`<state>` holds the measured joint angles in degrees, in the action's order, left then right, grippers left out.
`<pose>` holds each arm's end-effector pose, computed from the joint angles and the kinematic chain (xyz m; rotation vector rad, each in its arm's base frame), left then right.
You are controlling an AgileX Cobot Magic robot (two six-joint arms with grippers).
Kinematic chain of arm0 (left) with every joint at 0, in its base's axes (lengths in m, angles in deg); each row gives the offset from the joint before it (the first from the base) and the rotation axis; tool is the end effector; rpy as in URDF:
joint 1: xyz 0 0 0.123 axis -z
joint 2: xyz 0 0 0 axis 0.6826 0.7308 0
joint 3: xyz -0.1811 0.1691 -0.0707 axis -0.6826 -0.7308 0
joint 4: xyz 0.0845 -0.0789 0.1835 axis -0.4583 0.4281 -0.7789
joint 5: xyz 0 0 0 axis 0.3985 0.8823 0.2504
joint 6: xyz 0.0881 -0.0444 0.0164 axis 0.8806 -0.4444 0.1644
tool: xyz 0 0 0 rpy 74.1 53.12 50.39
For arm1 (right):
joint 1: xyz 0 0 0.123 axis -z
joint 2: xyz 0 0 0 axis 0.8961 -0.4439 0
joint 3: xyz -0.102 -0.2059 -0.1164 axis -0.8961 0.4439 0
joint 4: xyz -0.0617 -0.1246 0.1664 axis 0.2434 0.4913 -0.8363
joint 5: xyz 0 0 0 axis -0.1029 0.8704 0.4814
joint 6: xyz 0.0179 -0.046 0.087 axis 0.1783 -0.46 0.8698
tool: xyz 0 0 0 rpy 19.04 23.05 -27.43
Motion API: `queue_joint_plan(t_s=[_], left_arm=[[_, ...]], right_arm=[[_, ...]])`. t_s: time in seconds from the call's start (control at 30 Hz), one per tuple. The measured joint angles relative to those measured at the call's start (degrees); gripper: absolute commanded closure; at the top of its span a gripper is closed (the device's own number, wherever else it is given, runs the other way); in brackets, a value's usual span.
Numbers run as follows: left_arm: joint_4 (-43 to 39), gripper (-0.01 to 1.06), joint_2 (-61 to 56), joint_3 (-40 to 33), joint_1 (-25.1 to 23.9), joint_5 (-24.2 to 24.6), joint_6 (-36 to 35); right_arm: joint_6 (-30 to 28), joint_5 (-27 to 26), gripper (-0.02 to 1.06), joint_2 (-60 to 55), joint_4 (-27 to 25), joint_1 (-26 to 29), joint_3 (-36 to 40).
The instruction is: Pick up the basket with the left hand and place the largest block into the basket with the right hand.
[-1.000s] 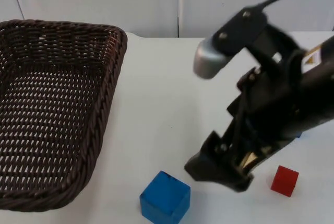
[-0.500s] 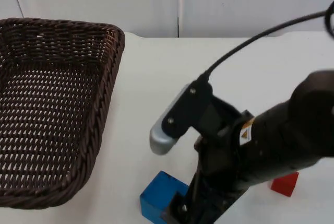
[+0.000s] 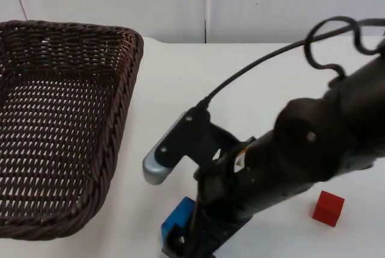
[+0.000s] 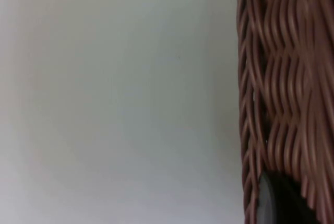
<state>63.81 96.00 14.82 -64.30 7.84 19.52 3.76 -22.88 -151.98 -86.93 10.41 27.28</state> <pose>0.1846 0.0174 0.2078 -0.0925 2.6641 -0.5828 0.2044 0.2756 0.0848 -1.3800 2.2055 0.2905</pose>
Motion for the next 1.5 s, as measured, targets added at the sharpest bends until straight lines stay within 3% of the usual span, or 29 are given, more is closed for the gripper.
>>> queue_joint_plan(t_s=[0.47, 0.57, 0.73, 0.77, 0.93, 1.13, 1.3, 1.5], left_arm=[[0.0, 1.05, 0.0, 0.0, 0.0, 0.0, 0.0], [0.0, 1.05, 0.0, 0.0, 0.0, 0.0, 0.12], [0.0, 1.05, 0.0, 0.0, 0.0, 0.0, 0.12], [0.0, 1.05, 0.0, 0.0, 0.0, 0.0, 0.12], [0.0, 1.05, 0.0, 0.0, 0.0, 0.0, 0.12], [0.0, 1.05, 0.0, 0.0, 0.0, 0.0, 0.12], [0.0, 1.05, 0.0, 0.0, 0.0, 0.0, 0.12], [0.0, 1.05, 0.0, 0.0, 0.0, 0.0, 0.12]], right_arm=[[0.55, 1.99, 0.0, -3.13, -0.16, 0.0, -0.85], [0.55, 2.5, 0.09, -3.13, -0.22, 0.0, -0.85], [0.55, 2.8, 0.52, -3.13, -0.22, 0.0, -0.96], [0.84, 2.84, 0.52, -3.13, -0.3, 0.0, -0.96], [1.72, 4.65, 1.02, -2.59, -0.3, 0.0, -0.96], [1.6, 11.93, 1.05, 2.31, 1.51, 0.0, -0.96], [2.63, 17.96, 1.05, 8.18, 6.24, 0.0, -0.28], [10.14, 21.87, 1.05, 15.1, 14.43, 0.0, 2.08]])
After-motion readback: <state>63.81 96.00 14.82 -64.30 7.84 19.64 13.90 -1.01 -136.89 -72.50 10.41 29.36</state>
